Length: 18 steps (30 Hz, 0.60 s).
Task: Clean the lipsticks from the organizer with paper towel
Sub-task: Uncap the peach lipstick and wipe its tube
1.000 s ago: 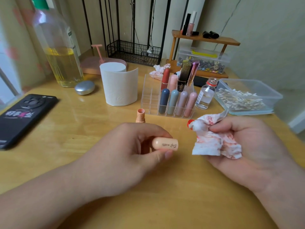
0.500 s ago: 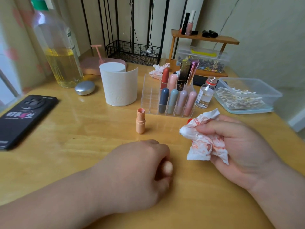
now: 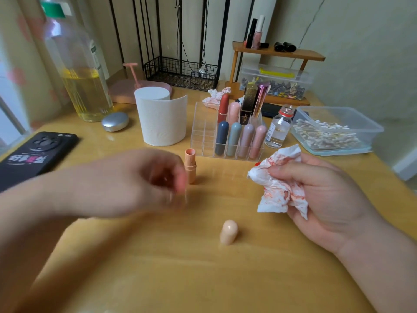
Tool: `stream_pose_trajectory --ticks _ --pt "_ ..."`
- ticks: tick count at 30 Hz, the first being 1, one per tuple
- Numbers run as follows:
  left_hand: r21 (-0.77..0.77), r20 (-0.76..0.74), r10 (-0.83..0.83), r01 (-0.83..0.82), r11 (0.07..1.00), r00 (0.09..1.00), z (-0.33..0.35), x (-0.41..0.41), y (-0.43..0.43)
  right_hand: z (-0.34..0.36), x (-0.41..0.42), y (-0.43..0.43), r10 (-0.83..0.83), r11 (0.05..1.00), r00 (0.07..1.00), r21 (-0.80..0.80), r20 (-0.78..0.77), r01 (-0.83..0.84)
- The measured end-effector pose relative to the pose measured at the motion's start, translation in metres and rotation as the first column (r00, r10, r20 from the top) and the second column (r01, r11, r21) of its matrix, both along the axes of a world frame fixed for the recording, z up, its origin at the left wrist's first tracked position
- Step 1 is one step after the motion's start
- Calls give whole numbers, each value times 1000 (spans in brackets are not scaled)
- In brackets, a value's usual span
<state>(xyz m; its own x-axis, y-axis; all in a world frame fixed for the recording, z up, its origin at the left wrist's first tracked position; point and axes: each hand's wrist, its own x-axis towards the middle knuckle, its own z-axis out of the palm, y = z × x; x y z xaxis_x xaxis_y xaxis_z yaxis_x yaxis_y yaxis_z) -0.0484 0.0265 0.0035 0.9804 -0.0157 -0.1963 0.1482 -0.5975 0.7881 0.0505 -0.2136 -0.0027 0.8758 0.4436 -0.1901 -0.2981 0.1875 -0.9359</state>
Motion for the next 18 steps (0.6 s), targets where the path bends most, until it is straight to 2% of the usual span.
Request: stream_pose_trajectory --ticks 2,4,8,12,14,15,16,18 --pt "67 162 295 -309 949 942 -10 11 8 -1 2 -1 -20 999 1000 25 10 19" --pt "165 280 402 -456 875 872 -25 20 0 -1 2 -2 -30 998 999 53 25 29" --pt "292 265 310 -382 877 913 -44 27 -15 -2 2 -4 -3 999 995 48 100 -1" --pt "291 283 288 -368 883 915 -45 31 -15 -6 1 -3 18 1000 978 -7 210 -17" --pt "122 296 325 -373 920 898 -44 31 -15 -8 0 -4 9 996 941 -85 338 21" --pt "-65 282 355 -351 934 891 -41 29 -17 -10 0 -5 -4 990 904 -126 428 64" --pt "-300 240 368 -292 908 898 -37 26 -20 -11 -2 -5 -22 982 852 -148 522 116" --pt "-674 147 316 -139 725 937 -31 21 -32 -8 -7 -5 -48 977 746 -124 664 173"
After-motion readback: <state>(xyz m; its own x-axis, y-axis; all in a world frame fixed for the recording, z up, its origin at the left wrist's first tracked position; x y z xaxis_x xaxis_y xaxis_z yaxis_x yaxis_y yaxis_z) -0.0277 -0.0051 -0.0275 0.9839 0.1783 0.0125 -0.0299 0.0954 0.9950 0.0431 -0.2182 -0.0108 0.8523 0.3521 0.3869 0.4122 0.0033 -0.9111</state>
